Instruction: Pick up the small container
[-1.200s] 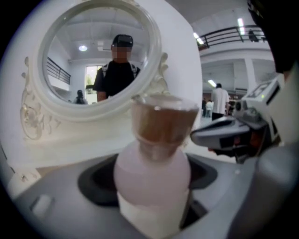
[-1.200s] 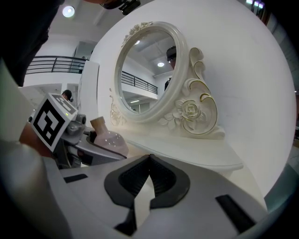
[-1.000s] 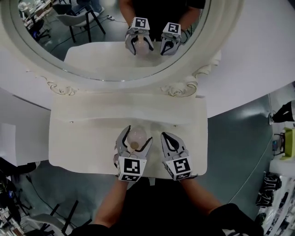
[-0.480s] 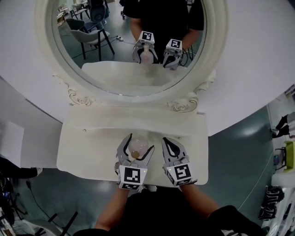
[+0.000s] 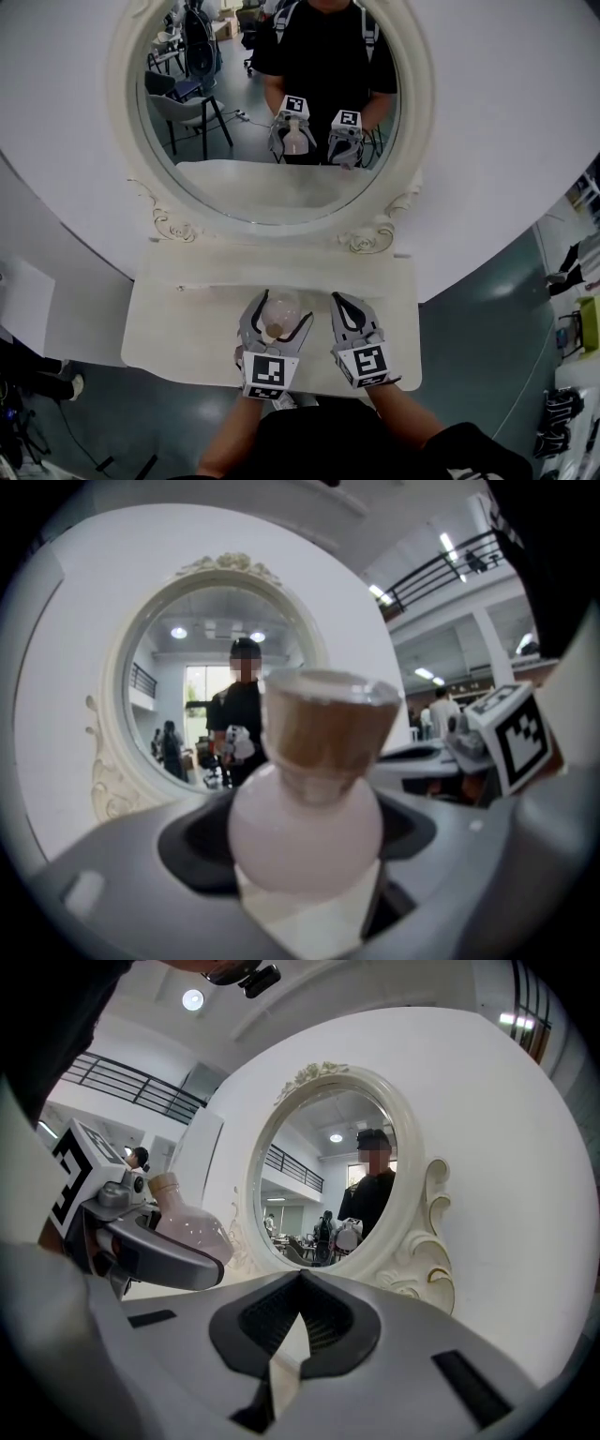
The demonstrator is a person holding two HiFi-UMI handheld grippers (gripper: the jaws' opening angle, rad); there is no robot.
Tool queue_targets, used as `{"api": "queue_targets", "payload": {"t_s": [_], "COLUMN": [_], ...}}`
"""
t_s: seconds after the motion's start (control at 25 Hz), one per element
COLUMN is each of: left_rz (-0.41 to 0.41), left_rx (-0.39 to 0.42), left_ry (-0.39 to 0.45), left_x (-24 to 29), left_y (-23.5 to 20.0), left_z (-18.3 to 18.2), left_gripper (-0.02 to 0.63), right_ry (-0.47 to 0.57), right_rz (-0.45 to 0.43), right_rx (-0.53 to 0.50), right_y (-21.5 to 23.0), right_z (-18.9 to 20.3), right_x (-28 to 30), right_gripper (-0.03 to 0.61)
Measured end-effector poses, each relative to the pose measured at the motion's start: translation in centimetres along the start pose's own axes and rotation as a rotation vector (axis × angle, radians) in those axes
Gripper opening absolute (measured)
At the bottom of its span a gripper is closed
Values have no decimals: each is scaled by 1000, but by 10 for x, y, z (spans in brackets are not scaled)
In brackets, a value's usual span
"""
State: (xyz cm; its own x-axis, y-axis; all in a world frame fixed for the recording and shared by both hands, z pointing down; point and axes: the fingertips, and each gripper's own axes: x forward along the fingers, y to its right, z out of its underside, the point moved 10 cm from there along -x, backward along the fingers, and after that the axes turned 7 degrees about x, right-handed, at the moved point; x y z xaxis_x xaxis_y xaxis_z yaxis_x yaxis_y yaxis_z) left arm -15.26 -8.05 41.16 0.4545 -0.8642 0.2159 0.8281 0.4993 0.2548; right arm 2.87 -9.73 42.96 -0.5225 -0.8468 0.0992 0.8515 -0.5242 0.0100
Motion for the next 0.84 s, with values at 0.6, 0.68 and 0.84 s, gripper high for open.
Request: {"api": "queue_targets", "payload": {"t_s": [0.6, 0.68, 0.84], "left_rz": [-3, -4, -2], "left_rx": [-27, -26, -23], "left_ry": [12, 13, 13], "left_x": [-3, -1, 2], "left_y": [4, 3, 2], "left_z": [-2, -2, -2], "left_gripper": [405, 405, 405], "right_ry": [-5, -4, -5], "right_rz": [17, 17, 20], "right_rx": [1, 1, -1], "right_y": [-1, 0, 1], "right_z": [0, 1, 2], "right_x": [-4, -4, -3], "right_gripper": [-6, -5, -6]}}
